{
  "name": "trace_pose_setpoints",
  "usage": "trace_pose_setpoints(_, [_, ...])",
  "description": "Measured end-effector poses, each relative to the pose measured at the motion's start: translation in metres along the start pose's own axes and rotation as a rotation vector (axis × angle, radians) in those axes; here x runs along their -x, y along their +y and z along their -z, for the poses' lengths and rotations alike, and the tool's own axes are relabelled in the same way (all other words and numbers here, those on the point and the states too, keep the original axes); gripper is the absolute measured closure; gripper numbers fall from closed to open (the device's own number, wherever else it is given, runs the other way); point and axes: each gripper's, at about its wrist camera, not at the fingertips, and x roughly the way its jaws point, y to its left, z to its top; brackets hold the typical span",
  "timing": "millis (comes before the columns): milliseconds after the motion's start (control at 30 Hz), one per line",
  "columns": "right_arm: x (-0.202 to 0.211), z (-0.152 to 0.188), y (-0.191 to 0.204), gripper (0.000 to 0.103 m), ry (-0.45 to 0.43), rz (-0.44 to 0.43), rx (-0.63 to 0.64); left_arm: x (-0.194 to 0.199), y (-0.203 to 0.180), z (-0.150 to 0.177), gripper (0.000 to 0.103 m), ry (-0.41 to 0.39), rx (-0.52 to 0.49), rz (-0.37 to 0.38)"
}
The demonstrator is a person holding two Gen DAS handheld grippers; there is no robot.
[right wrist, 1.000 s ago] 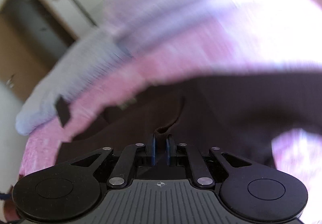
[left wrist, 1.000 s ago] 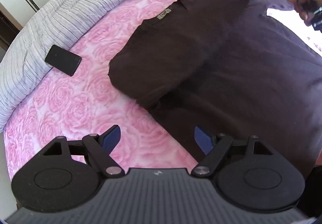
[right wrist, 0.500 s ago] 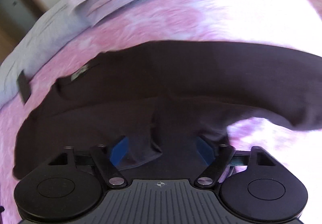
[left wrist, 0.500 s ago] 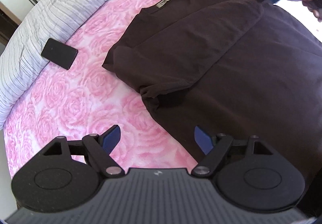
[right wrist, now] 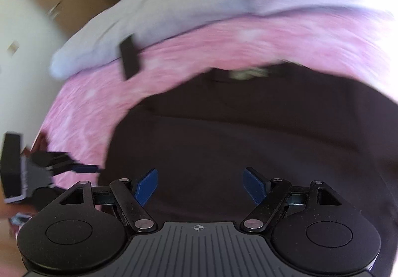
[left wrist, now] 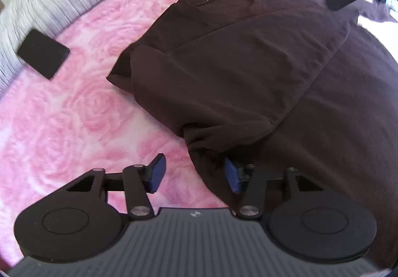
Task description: Fold clothes
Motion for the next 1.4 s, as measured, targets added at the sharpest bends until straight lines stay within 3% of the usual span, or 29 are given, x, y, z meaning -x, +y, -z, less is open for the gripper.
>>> trace_pose_setpoints(67, [-0.024, -0.02, 0.02, 0.024, 0.027, -0.035, 0.07, -0.001, 0.005, 0.002, 0.095, -0.022, 0.03, 0.035])
trace_pose_setpoints(100, [-0.038, -0.029, 0.03, 0.024, 0.043, -0.049, 0.106, 0.0, 0.007, 0.003, 0.096, -0.035, 0.047, 0.036])
trace_pose_setpoints(300, [-0.129, -0.081, 0.09, 0.024, 0.152, -0.138, 0.369, 0.014, -0.002, 0.043, 0.098, -0.096, 0.379, -0.087])
trace_pose_setpoints(500, [-0.223, -0.107, 0.142, 0.025, 0.355, -0.209, 0.603, 0.011, -0.007, 0.057, 0.098, -0.163, 0.53, -0.125])
trace_pose_setpoints(600, [-0.261, -0.107, 0.149, 0.025, 0.494, -0.169, 0.639, 0.007, -0.006, 0.062, 0.098, -0.176, 0.561, -0.118])
trace_pose_setpoints(633, [-0.273, -0.105, 0.149, 0.029, 0.532, -0.142, 0.65, 0.007, -0.005, 0.064, 0.098, -0.181, 0.565, -0.114])
trace_pose_setpoints(700, [-0.291, -0.102, 0.149, 0.049, 0.589, -0.097, 0.656, 0.008, -0.002, 0.068, 0.098, -0.191, 0.57, -0.107])
trace_pose_setpoints(733, [-0.293, -0.102, 0.149, 0.078, 0.586, -0.078, 0.644, 0.008, -0.002, 0.069, 0.098, -0.196, 0.573, -0.104])
trace_pose_setpoints(767, [-0.295, -0.106, 0.147, 0.1, 0.598, -0.087, 0.608, 0.008, -0.001, 0.069, 0.098, -0.201, 0.576, -0.1])
trace_pose_setpoints(933, [-0.291, -0.129, 0.145, 0.1, 0.466, -0.094, 0.552, 0.004, 0.005, 0.069, 0.098, -0.205, 0.586, -0.088])
trace_pose_setpoints(1067, [-0.288, -0.12, 0.139, 0.099, 0.41, -0.061, 0.546, 0.002, 0.009, 0.07, 0.095, -0.187, 0.589, -0.075])
trace_pose_setpoints(1100, [-0.283, -0.119, 0.137, 0.095, 0.387, -0.052, 0.527, 0.003, 0.009, 0.07, 0.094, -0.183, 0.587, -0.072])
trace_pose_setpoints(1167, [-0.264, -0.116, 0.131, 0.057, 0.314, -0.043, 0.483, 0.006, 0.01, 0.074, 0.092, -0.167, 0.59, -0.069])
trace_pose_setpoints(1200, [-0.249, -0.114, 0.128, 0.051, 0.264, -0.043, 0.459, 0.007, 0.01, 0.077, 0.092, -0.159, 0.593, -0.068])
trace_pose_setpoints(1300, [-0.204, -0.107, 0.118, 0.05, 0.114, -0.041, 0.386, 0.015, 0.013, 0.084, 0.092, -0.138, 0.606, -0.091])
trace_pose_setpoints(1400, [-0.157, -0.078, 0.088, 0.05, 0.011, -0.006, 0.228, 0.024, 0.017, 0.089, 0.092, -0.134, 0.616, -0.107])
